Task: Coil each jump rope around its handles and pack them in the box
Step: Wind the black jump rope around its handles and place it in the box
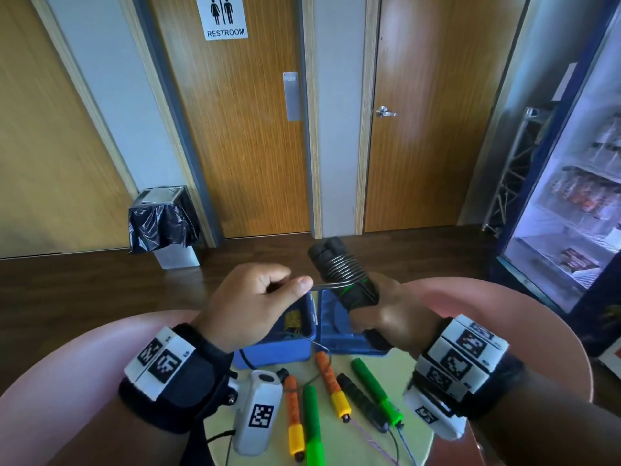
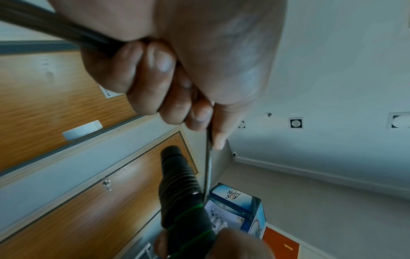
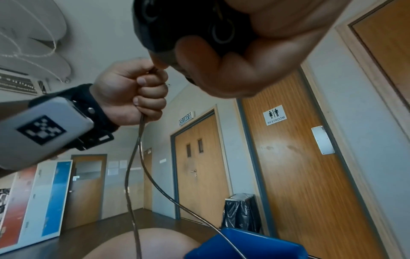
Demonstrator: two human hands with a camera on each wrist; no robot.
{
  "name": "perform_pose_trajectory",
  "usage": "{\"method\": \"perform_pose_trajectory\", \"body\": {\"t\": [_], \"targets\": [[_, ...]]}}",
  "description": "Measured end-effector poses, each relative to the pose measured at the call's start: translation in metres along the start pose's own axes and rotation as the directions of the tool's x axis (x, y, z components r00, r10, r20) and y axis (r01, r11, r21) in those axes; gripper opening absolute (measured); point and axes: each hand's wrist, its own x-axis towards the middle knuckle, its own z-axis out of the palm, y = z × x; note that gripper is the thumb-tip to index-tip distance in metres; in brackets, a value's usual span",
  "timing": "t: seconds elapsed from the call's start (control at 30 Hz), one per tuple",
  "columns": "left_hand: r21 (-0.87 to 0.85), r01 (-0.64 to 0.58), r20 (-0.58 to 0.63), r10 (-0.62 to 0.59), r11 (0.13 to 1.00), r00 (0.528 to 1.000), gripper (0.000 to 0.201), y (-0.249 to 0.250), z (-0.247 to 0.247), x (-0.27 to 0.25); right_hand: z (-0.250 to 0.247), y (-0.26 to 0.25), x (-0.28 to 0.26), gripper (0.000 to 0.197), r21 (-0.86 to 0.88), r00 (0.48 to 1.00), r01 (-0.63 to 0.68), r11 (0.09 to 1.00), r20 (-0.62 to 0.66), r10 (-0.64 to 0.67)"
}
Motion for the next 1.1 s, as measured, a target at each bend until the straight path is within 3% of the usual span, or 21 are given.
{"method": "perform_pose_trajectory", "body": {"t": [0.2, 0.37, 0.57, 0.73, 0.83, 0.93, 1.03, 1.1], "targets": [[-0.079, 0.112, -0.053, -0.116, 0.991, 0.992, 0.055, 0.010, 0.042, 0.010, -0.038, 0.027, -0.009, 0.032, -0.204, 0.999, 0.012, 0.979, -0.041, -0.020], [-0.267, 0.170, -0.069, -0.195, 0.949, 0.978, 0.057, 0.022, 0.092, -0.001, -0.059, 0.043, -0.018, 0.043, -0.036, 0.999, -0.011, 0.999, -0.039, 0.010], [-0.422, 0.211, -0.091, -0.273, 0.882, 0.958, 0.052, 0.034, 0.133, -0.002, -0.072, 0.050, -0.039, 0.027, 0.227, 0.999, 0.029, 0.974, 0.011, -0.033], [-0.525, 0.242, -0.075, -0.328, 0.816, 0.942, 0.057, 0.039, 0.162, 0.010, -0.076, 0.054, -0.048, 0.039, 0.557, 0.993, -0.040, 0.830, 0.112, -0.027], [-0.621, 0.251, -0.061, -0.364, 0.742, 0.929, 0.049, 0.043, 0.175, 0.016, -0.078, 0.061, -0.048, 0.035, 0.626, 0.996, -0.044, 0.779, 0.090, -0.016], [-0.656, 0.265, -0.017, -0.365, 0.707, 0.931, 0.047, 0.045, 0.184, 0.023, -0.081, 0.065, -0.050, 0.046, 0.653, 0.995, -0.063, 0.754, 0.102, -0.005], [-0.719, 0.298, 0.049, -0.382, 0.627, 0.923, 0.045, 0.048, 0.193, 0.028, -0.084, 0.067, -0.053, 0.056, 0.720, 0.966, -0.187, 0.668, 0.257, -0.006], [-0.748, 0.308, 0.072, -0.389, 0.588, 0.918, 0.046, 0.052, 0.197, 0.030, -0.087, 0.066, -0.055, 0.066, 0.780, 0.920, -0.315, 0.541, 0.391, -0.028]]}}
